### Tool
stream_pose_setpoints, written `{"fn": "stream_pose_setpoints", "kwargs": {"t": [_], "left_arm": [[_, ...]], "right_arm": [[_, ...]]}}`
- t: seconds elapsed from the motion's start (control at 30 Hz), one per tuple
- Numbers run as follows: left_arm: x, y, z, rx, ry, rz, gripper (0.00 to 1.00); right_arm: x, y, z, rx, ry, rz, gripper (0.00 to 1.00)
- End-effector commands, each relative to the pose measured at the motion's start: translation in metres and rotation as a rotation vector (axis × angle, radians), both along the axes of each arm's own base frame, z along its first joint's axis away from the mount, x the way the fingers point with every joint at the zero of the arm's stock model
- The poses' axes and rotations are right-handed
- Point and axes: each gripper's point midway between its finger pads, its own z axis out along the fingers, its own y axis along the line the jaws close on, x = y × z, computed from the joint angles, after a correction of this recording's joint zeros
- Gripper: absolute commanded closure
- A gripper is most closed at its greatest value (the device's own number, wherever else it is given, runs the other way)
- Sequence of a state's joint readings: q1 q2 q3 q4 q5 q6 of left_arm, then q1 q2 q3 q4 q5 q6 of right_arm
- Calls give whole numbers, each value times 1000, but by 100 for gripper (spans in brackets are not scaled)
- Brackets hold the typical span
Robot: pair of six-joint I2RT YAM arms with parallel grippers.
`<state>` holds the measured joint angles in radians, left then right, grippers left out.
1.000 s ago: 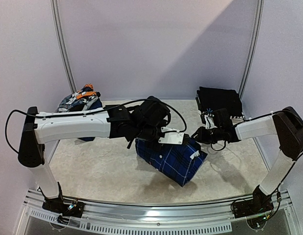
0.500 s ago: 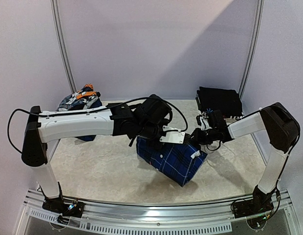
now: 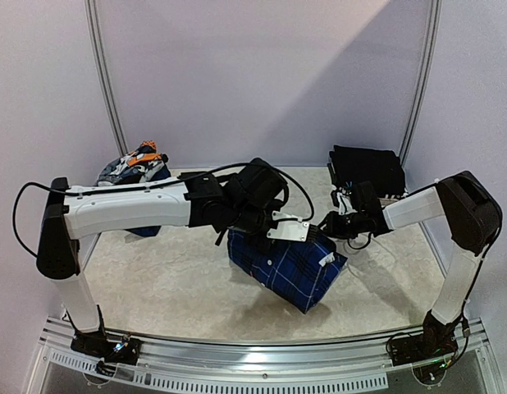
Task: Fold and stack the mixed laundry pile
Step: Fold the 2/3-rectangle-folded shirt at the center of the board.
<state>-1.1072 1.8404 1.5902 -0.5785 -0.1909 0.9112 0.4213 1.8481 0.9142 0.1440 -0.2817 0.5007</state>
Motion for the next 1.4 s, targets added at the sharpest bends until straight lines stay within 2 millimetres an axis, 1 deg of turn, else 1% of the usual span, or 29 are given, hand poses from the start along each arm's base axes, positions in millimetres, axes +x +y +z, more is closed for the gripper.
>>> {"fn": "stream_pose_setpoints", "kwargs": {"t": [0.0,0.13,0.3,0.43,0.57,0.63,0.67,0.83,1.07,1.13,1.37], "left_arm": [[10,0,2,10,-5,-2,100],[12,-4,3,13,-5,-16,100],[17,-14,-1,16,-1,-45,100],[23,-26,-8,15,8,-82,100],[33,-39,-19,18,24,-104,100],[39,-45,-28,24,38,-109,100],[41,-49,-27,15,39,-113,100],[50,-61,-40,1,56,-128,100],[64,-73,-56,-13,58,-117,100],[64,-77,-62,-22,76,-129,100],[79,-83,-84,-28,76,-95,100]], "right_arm": [[4,0,-11,-6,14,9,74],[-2,3,-20,16,38,27,79],[-9,6,-23,37,50,47,89],[-11,8,-22,52,52,58,93],[-12,9,-24,59,58,65,95],[-13,9,-25,60,59,67,96],[-14,9,-26,60,61,68,96],[-15,10,-26,66,67,74,97],[-17,11,-27,69,71,83,97],[-18,11,-28,70,75,84,97],[-20,13,-28,81,83,95,97]]}}
